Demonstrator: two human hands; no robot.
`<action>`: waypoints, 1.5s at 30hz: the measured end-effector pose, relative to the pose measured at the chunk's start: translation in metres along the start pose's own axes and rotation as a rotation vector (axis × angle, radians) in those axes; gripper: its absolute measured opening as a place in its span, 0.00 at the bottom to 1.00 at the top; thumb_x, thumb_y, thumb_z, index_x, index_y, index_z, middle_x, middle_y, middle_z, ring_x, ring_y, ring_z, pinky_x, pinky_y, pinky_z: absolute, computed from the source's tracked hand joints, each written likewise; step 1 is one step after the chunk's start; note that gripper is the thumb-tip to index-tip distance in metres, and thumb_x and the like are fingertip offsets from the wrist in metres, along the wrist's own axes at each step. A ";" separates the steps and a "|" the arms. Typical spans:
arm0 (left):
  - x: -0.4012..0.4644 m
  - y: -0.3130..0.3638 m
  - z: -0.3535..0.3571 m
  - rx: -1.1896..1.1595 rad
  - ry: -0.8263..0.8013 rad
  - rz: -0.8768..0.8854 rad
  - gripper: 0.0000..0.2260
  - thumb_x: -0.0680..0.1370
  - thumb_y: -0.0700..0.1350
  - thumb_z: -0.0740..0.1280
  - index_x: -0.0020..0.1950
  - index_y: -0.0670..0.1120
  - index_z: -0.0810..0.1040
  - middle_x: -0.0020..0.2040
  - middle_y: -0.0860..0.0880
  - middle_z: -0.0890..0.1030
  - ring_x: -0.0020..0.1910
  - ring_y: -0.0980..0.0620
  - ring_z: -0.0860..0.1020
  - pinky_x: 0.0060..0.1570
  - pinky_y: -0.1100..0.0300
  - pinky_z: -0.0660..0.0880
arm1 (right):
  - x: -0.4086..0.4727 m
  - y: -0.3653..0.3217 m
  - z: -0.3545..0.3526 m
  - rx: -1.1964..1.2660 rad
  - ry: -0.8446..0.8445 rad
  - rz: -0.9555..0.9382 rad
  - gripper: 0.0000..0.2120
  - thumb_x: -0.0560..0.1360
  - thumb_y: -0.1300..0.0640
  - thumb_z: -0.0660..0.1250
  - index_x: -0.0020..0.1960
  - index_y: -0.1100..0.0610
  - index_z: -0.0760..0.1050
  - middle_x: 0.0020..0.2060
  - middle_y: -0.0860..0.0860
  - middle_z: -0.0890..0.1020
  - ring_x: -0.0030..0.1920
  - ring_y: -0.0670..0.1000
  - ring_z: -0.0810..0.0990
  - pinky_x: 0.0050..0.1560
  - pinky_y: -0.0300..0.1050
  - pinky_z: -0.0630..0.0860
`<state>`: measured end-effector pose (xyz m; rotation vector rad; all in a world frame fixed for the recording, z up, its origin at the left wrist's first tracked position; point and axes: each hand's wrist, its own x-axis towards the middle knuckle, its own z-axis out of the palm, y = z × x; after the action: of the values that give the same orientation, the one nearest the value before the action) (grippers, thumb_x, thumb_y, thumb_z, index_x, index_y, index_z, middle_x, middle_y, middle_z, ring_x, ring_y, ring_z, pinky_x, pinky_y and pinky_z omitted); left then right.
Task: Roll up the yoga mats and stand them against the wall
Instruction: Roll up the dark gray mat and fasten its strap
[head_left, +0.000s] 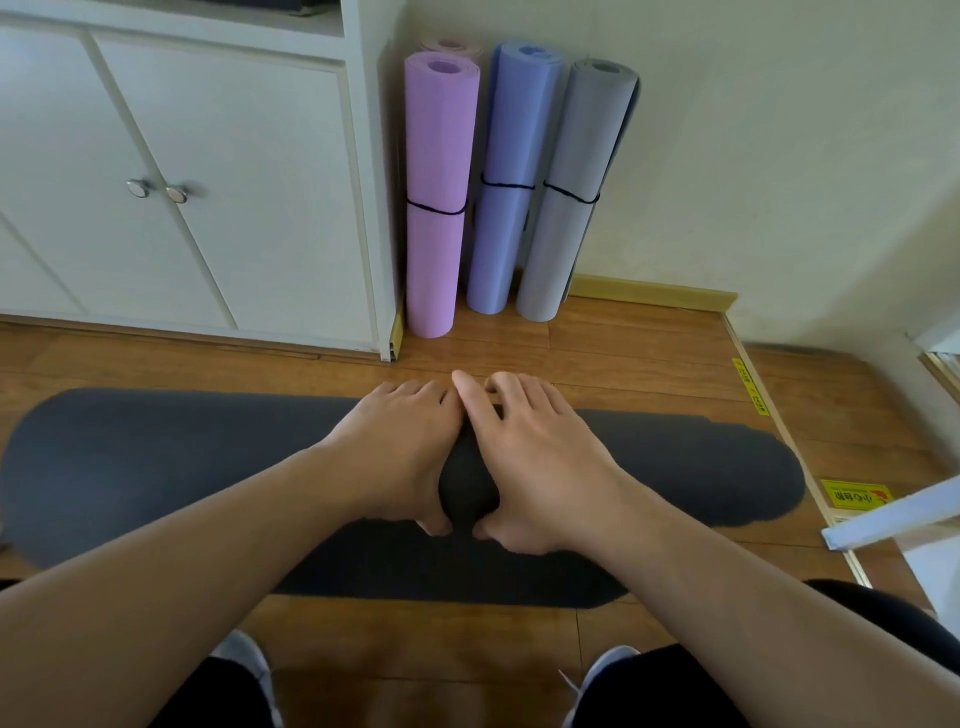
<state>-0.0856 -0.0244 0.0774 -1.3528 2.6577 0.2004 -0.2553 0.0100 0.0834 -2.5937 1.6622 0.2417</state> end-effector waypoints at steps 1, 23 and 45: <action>0.001 -0.002 -0.003 -0.036 -0.019 -0.013 0.49 0.60 0.69 0.81 0.74 0.53 0.66 0.66 0.55 0.74 0.62 0.53 0.73 0.68 0.53 0.71 | -0.002 -0.002 0.000 -0.054 -0.001 0.005 0.71 0.62 0.34 0.83 0.84 0.53 0.37 0.77 0.59 0.59 0.79 0.62 0.59 0.83 0.60 0.55; -0.010 0.008 0.007 0.065 0.098 -0.059 0.52 0.60 0.68 0.81 0.76 0.51 0.62 0.72 0.52 0.70 0.71 0.49 0.70 0.74 0.52 0.68 | 0.009 0.009 -0.003 0.059 0.001 0.036 0.51 0.60 0.31 0.81 0.74 0.52 0.66 0.65 0.50 0.77 0.66 0.54 0.75 0.71 0.56 0.72; -0.013 0.007 0.012 0.062 0.036 -0.055 0.57 0.59 0.69 0.81 0.79 0.51 0.57 0.75 0.53 0.68 0.73 0.49 0.68 0.76 0.50 0.65 | 0.012 0.008 0.001 0.019 -0.044 0.025 0.52 0.58 0.28 0.81 0.72 0.51 0.66 0.62 0.49 0.77 0.64 0.54 0.76 0.68 0.56 0.74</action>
<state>-0.0827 -0.0082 0.0681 -1.4216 2.6280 0.0873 -0.2576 -0.0036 0.0808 -2.5358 1.6754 0.2812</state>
